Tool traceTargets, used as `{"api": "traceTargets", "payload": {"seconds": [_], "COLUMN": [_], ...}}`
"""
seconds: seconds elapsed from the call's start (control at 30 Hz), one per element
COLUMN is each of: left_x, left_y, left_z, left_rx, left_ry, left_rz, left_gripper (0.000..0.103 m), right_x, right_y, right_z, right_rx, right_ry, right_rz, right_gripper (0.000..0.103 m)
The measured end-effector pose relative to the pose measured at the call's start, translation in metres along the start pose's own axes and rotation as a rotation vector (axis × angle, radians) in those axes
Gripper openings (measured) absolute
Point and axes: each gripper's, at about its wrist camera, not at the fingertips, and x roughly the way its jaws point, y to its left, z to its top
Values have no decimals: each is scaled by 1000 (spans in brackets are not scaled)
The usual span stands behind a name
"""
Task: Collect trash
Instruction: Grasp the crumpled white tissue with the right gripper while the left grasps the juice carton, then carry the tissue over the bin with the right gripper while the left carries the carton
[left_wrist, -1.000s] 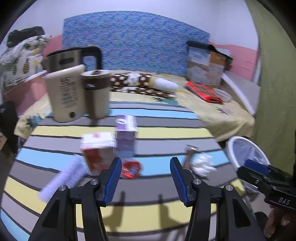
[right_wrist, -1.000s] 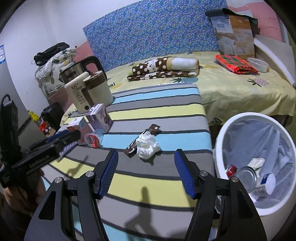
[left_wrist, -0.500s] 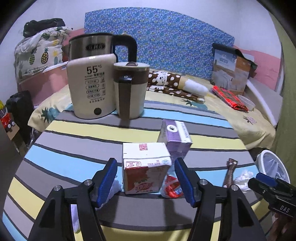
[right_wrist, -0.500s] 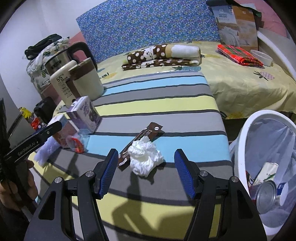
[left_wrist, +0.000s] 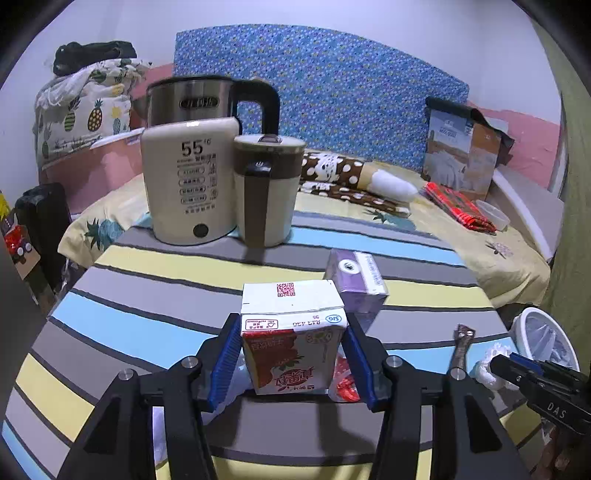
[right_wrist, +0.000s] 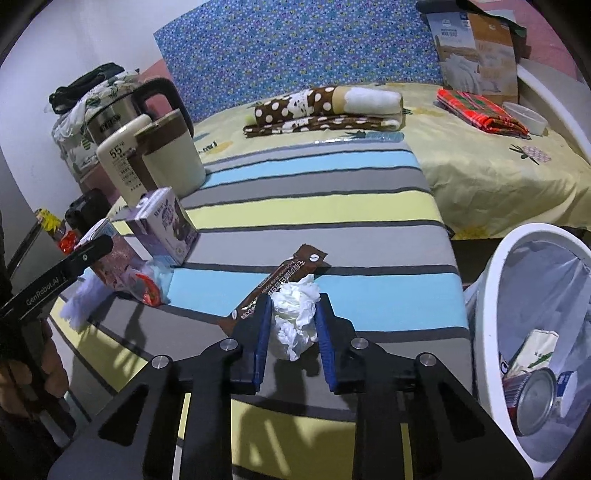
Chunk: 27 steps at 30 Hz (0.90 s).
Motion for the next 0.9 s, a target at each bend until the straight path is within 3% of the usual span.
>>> {"api": "traceTargets", "payload": {"seconds": [0.47,0.9], "left_x": [-50,-56], "left_y": [-28,-101], "left_z": [7,-21], "left_rx": [39,154], "left_ry": [-72,-8], "left_rz": [-97,-250], "left_gripper": [54,54], "right_x": [-31,-58], "right_y": [-3,-20], "right_z": [0,-10], "right_rx": [9,22], "right_ry": [-59,-87], "right_rz": [12,-34], "right_gripper": [25,25]}}
